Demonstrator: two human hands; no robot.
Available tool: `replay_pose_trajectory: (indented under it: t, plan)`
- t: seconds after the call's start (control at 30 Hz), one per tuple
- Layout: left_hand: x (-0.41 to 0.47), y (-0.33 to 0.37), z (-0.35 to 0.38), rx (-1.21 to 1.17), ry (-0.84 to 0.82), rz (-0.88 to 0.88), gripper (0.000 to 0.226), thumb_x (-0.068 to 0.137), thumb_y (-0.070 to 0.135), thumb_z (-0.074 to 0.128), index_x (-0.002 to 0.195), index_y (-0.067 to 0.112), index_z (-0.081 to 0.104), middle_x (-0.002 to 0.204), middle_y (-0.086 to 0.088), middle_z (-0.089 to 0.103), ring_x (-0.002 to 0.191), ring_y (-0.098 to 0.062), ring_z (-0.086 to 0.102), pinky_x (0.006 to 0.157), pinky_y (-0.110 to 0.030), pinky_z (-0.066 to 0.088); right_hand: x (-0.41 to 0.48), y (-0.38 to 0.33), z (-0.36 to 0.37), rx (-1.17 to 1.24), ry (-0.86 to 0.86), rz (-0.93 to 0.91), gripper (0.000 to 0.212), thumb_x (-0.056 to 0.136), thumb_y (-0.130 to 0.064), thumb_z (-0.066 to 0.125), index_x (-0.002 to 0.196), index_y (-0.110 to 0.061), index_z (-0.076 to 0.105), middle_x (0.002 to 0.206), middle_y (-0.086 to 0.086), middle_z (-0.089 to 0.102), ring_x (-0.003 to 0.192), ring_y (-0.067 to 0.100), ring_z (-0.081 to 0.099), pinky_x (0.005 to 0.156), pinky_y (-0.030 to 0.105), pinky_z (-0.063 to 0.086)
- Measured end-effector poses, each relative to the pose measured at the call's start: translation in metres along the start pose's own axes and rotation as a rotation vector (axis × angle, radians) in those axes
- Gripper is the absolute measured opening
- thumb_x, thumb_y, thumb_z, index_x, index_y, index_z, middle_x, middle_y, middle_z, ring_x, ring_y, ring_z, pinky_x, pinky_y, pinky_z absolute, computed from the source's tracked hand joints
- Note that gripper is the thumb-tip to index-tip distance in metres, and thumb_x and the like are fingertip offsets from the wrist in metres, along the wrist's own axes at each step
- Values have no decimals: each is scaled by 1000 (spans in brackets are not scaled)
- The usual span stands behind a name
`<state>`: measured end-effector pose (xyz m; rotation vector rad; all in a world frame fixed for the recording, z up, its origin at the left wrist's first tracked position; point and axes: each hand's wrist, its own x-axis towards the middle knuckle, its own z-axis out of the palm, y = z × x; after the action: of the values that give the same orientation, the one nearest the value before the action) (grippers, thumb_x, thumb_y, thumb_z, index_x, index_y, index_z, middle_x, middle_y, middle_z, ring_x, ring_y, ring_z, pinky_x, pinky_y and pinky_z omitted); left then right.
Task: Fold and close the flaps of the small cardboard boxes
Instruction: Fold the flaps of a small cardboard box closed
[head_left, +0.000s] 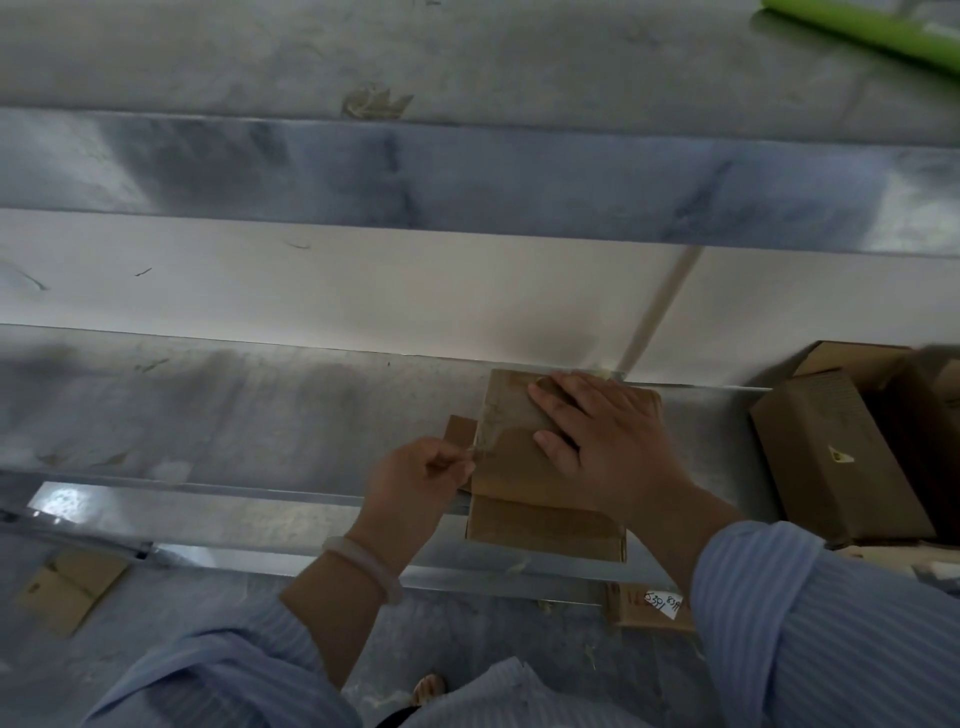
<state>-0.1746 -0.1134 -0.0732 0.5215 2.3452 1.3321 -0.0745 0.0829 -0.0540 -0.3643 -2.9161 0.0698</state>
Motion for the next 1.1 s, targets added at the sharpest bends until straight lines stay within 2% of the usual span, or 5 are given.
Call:
replay_pose_trajectory:
  t: [0.17,0.5,0.73,0.97,1.1]
  plan:
    - [-4,5,2,224,-15,68,17,89,23,63,74,15,61,74,-7,64,70,-19,58,62,-25,44,0,1,0,2,-25,5,55,92,-56,31,136,-30,53,139,-1,54,127,24,51,108,41,32]
    - [-13,28,-20,19,81,130,16,81,21,73,75,31,63,72,10,66,66,-1,61,62,-14,49,-1,0,-2,-6,-47,15,57,92,-57,29,135,-30,55,139,-1,54,127,23,51,108,41,33]
    - [7,40,-20,262,50,389,42,80,19,74,118,24,58,75,9,62,68,-2,57,70,-19,51,-1,0,-5,29,-103,12,62,90,-60,22,139,-33,49,146,-3,46,134,22,43,112,37,23]
    - [21,32,-18,398,-13,600,16,84,26,59,82,12,66,97,-2,62,84,-14,60,75,-29,52,-2,3,-5,69,-107,1,64,90,-63,22,141,-34,46,148,-5,44,137,19,38,114,35,18]
    - [30,28,-12,202,97,377,12,93,18,53,83,25,50,76,2,67,71,-14,65,66,-41,57,-7,3,-5,83,-118,-44,61,91,-63,25,141,-35,45,148,-5,44,137,19,38,114,37,21]
